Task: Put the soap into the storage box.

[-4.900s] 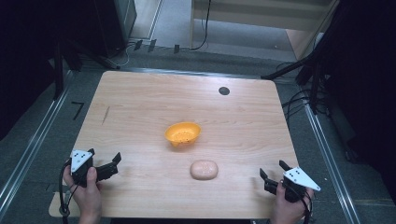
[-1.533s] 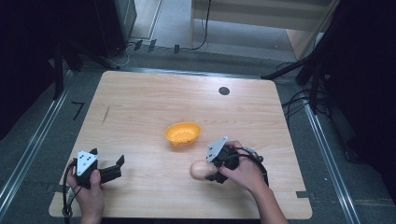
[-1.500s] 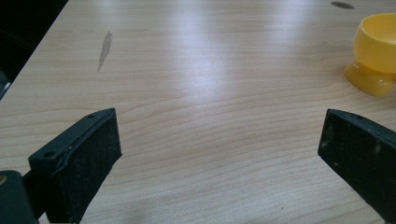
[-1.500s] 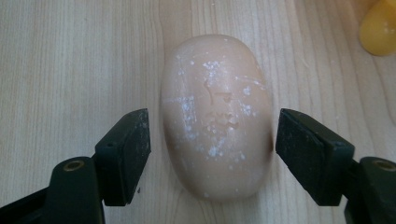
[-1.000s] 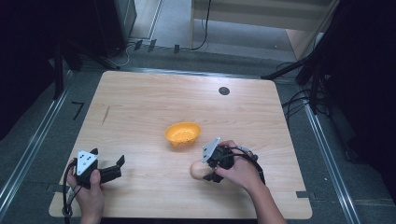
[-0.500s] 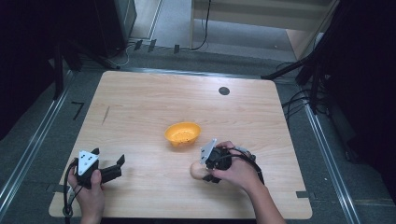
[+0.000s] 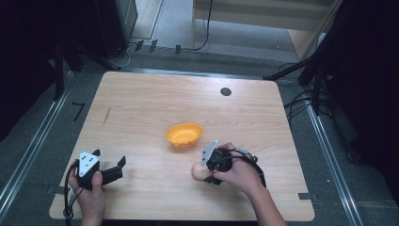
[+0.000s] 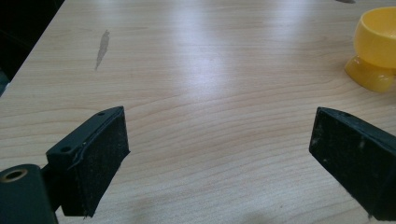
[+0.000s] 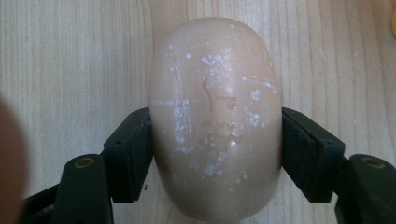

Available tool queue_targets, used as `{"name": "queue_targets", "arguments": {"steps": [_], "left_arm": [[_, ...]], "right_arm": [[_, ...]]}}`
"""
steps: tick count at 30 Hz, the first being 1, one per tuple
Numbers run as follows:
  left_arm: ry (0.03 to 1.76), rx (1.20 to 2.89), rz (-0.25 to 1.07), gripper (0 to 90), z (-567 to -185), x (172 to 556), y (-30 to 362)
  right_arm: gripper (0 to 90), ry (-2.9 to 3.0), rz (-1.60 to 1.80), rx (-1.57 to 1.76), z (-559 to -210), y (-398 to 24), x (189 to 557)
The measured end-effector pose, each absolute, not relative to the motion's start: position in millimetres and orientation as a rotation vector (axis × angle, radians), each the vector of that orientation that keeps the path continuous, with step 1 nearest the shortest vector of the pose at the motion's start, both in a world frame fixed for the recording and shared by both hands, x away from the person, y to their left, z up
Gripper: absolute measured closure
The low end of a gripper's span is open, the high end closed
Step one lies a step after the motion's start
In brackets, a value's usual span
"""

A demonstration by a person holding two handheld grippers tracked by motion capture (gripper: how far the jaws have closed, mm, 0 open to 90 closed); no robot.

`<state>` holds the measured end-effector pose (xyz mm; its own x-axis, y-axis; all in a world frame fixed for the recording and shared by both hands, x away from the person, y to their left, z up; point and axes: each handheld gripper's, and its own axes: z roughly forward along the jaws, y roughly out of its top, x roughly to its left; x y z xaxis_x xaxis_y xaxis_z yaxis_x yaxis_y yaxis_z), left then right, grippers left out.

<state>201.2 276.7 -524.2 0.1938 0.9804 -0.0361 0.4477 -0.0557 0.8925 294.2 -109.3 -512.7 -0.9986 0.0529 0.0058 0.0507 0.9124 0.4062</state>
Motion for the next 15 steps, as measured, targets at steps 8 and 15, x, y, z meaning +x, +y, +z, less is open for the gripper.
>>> {"name": "queue_targets", "arguments": {"steps": [8, 15], "left_arm": [[1.379, 1.630, 0.806, 5.1, -524.1, 200.8, 277.2], [1.379, 1.627, 0.808, 5.1, -524.1, 200.7, 277.7]], "right_arm": [[32.3, 3.064, 0.613, 0.149, -511.5, -104.9, 292.7], [32.0, 3.065, 0.559, 0.227, -510.0, -98.9, 289.3]]}}
